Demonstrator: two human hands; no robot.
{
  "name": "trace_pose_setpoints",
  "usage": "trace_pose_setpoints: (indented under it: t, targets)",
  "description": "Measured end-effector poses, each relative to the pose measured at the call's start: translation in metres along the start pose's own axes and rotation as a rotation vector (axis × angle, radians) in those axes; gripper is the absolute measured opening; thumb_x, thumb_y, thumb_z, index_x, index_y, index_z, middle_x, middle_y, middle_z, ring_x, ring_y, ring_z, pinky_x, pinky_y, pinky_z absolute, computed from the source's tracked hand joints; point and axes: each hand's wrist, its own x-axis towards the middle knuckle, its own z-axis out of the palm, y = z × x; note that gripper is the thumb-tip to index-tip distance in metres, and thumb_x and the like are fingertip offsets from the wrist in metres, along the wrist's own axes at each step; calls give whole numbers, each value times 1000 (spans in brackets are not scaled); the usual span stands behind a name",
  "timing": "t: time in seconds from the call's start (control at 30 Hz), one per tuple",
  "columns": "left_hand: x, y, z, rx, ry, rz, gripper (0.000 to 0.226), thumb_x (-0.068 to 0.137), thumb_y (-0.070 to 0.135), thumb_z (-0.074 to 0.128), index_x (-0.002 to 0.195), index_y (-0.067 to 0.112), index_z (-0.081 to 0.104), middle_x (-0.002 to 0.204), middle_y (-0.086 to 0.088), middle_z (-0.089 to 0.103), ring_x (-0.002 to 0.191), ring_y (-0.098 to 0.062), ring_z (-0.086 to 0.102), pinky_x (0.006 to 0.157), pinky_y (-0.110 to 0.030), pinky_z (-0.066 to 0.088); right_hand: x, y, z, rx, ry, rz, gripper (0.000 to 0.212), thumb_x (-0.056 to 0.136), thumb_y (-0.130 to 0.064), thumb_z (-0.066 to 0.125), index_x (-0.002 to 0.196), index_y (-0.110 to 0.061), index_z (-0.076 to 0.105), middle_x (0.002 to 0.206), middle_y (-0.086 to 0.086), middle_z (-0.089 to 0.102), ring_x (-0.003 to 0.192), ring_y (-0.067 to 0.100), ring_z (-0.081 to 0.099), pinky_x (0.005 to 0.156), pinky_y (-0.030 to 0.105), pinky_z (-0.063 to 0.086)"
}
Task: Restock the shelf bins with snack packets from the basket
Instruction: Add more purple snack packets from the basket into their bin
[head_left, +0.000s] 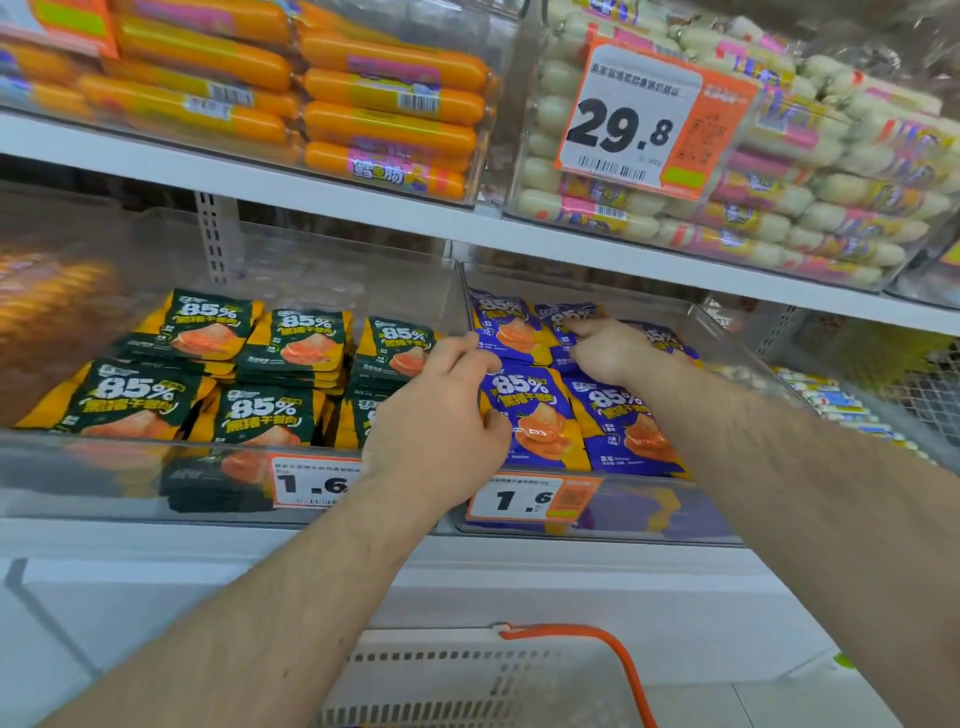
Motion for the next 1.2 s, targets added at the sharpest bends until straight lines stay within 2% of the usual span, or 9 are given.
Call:
trace_pose_setpoints:
  t: [0.1, 0.37, 0.67, 0.83, 0.9, 0.97, 1.07, 1.13, 1.2]
  targets:
    - [0, -1, 1, -12, 6, 8, 44, 92, 30, 61, 134, 28, 47, 152, 14, 30, 123, -8, 49, 78, -31, 56, 3, 0, 1, -63, 43, -8, 53, 101, -23, 39, 150, -40, 34, 162, 4, 24, 142, 31, 34, 113, 38, 35]
    - [0, -1, 1, -7, -3, 6, 47, 93, 30, 61, 137, 28, 46, 153, 14, 29, 124, -8, 48, 82, -35, 57, 8, -2, 1, -150, 12, 56, 50, 101, -36, 30, 148, -50, 28, 164, 2, 17, 147, 38, 21, 116, 54, 23]
    - [2, -1, -2, -44, -42, -3, 50, 93, 31, 61, 140, 28, 45, 154, 14, 29, 128, -7, 45, 86, -33, 56, -16, -4, -11, -93, 63, 63, 47, 106, -30, 27, 152, -33, 31, 160, 8, 28, 142, 34, 30, 113, 43, 25]
    - [1, 2, -7, -83, 9, 47, 51, 87, 24, 64, 137, 19, 53, 152, 1, 36, 134, -19, 41, 102, -44, 46, -56, -13, -14, 102, 346, 103, 37, 104, -34, 37, 122, -21, 65, 127, 14, 62, 120, 38, 52, 105, 45, 37]
    - [-4, 8, -10, -54, 132, 185, 43, 81, 24, 61, 123, 15, 62, 135, -6, 50, 120, -26, 52, 96, -49, 48, -76, -19, -8, 232, 502, 3, 34, 102, -29, 40, 102, -15, 70, 102, 12, 70, 96, 35, 61, 86, 39, 47]
    - [-12, 19, -14, -95, 217, 288, 36, 78, 24, 53, 110, 14, 66, 115, -4, 57, 98, -22, 59, 81, -40, 52, -100, -28, -1, 309, 618, -93, 33, 98, -25, 41, 92, -11, 69, 85, 9, 68, 81, 30, 59, 70, 35, 44]
    - [-29, 31, -15, -157, 156, 286, 26, 77, 21, 55, 101, 21, 64, 98, 7, 60, 74, -9, 51, 68, -28, 47, -128, -38, 14, 354, 737, -226, 36, 84, -28, 37, 73, -7, 64, 71, 10, 63, 72, 31, 52, 63, 40, 42]
    - [-45, 33, -12, -178, 47, 244, 19, 79, 18, 59, 96, 22, 63, 88, 10, 60, 72, -8, 47, 67, -30, 47, -144, -41, 26, 385, 798, -275, 31, 81, -26, 38, 61, -7, 52, 59, 9, 52, 63, 30, 45, 56, 41, 35]
    - [-64, 32, -7, -143, -78, 213, 8, 81, 17, 59, 85, 24, 61, 84, 4, 64, 78, -20, 56, 66, -35, 47, -164, -42, 39, 432, 896, -327, 32, 82, -26, 39, 57, -8, 48, 54, 7, 46, 58, 29, 42, 52, 39, 30]
